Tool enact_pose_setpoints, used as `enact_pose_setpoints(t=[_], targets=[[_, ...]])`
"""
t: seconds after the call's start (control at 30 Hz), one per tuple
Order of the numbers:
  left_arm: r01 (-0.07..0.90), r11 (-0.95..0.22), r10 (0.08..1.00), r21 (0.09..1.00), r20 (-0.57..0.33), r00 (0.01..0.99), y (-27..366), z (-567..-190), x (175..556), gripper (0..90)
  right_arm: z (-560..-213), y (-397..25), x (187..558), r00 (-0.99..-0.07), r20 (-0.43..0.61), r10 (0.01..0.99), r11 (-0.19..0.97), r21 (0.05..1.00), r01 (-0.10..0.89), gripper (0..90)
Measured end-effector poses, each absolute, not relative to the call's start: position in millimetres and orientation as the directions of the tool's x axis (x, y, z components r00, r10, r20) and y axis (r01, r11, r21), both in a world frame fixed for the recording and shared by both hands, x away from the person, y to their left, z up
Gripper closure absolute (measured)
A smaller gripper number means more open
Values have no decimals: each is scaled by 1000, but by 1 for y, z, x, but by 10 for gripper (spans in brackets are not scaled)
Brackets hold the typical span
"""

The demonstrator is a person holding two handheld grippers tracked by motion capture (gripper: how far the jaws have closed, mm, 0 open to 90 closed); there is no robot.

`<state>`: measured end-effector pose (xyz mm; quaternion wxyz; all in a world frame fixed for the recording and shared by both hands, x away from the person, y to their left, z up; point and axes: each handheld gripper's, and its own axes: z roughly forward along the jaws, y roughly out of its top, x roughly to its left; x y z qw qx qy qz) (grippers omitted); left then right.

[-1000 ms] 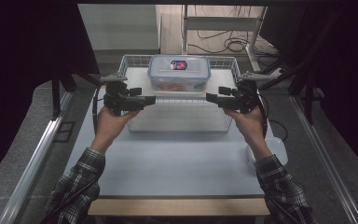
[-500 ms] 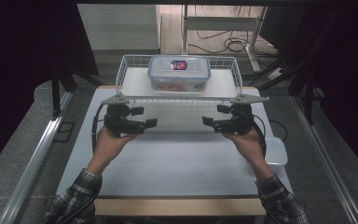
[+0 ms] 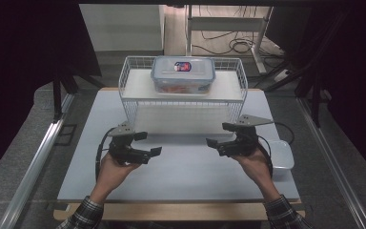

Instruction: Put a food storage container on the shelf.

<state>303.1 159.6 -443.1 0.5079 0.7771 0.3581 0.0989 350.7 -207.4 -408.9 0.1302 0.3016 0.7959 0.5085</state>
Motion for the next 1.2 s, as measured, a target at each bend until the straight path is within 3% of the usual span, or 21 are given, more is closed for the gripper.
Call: enact_pose_setpoints(t=[0.47,0.63,1.2], targets=[[437,-249,685,864,-162,711,162,-478,265,49,-444,-212,321,-797,119,592,306,882,359,46],[421,-311,698,852,-95,709,159,-491,255,42,-453,-212,310,-799,82,596,334,879,339,47],[430,-361,701,827,-64,711,158,-515,246,27,-482,-220,295,-793,63,606,388,846,364,47]])
